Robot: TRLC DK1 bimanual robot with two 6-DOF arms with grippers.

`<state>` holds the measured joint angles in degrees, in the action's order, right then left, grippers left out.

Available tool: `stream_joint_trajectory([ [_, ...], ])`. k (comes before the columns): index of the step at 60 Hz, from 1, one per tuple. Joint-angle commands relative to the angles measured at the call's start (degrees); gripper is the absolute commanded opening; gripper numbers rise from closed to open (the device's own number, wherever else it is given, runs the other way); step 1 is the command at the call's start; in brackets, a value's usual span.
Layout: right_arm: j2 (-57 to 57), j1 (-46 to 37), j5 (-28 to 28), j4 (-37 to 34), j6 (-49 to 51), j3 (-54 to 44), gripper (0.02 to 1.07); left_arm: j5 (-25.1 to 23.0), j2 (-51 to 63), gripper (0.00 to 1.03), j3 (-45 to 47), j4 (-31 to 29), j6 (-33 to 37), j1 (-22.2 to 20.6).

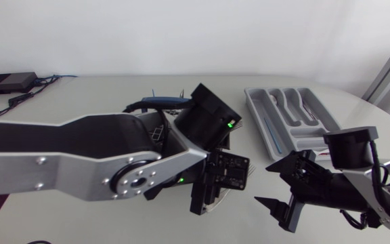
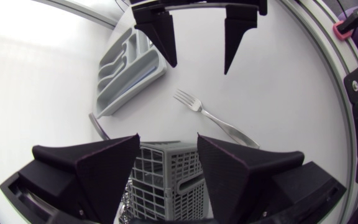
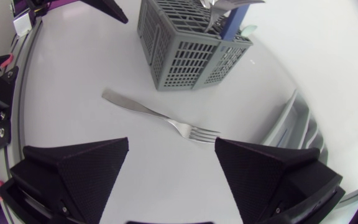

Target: Unload the cutlery basket into the drawer organizer.

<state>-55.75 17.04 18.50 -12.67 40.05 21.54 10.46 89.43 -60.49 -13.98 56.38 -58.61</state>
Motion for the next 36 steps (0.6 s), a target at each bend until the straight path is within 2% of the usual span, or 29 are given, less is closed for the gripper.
stream_joint_trajectory([
  [1, -1.2, 3.4, -0.8, 0.2, -3.4, 0.8, 1.02, 1.0, -2.2, 0.81, 4.3, -0.3, -0.7, -0.3],
  [10, -7.2, 8.9, -1.5, 4.2, -9.7, 3.7, 1.02, 5.6, -6.3, 0.81, 13.4, 6.2, 0.3, -1.8],
  [11, -8.5, 9.7, -1.5, 4.8, -11.1, 4.5, 1.02, 6.9, -7.0, 0.84, 15.1, 7.8, 0.6, -2.0],
  [18, -14.0, 13.0, -2.7, 5.2, -15.9, 8.5, 1.02, 9.4, -9.0, 0.84, 20.9, 14.0, 2.2, -2.1],
  [23, -20.2, 16.8, -6.0, 5.2, -20.5, 12.8, 1.02, 12.0, -10.0, 0.85, 26.6, 20.7, 4.2, -2.5],
  [27, -24.2, 18.0, -7.3, 5.0, -22.7, 15.2, 1.02, 12.9, -10.2, 0.85, 28.4, 22.5, 5.0, -2.9],
  [36, -31.9, 19.5, -8.7, 4.9, -28.5, 19.1, 1.02, 17.6, -10.2, 0.87, 34.5, 33.2, 12.0, -4.5],
])
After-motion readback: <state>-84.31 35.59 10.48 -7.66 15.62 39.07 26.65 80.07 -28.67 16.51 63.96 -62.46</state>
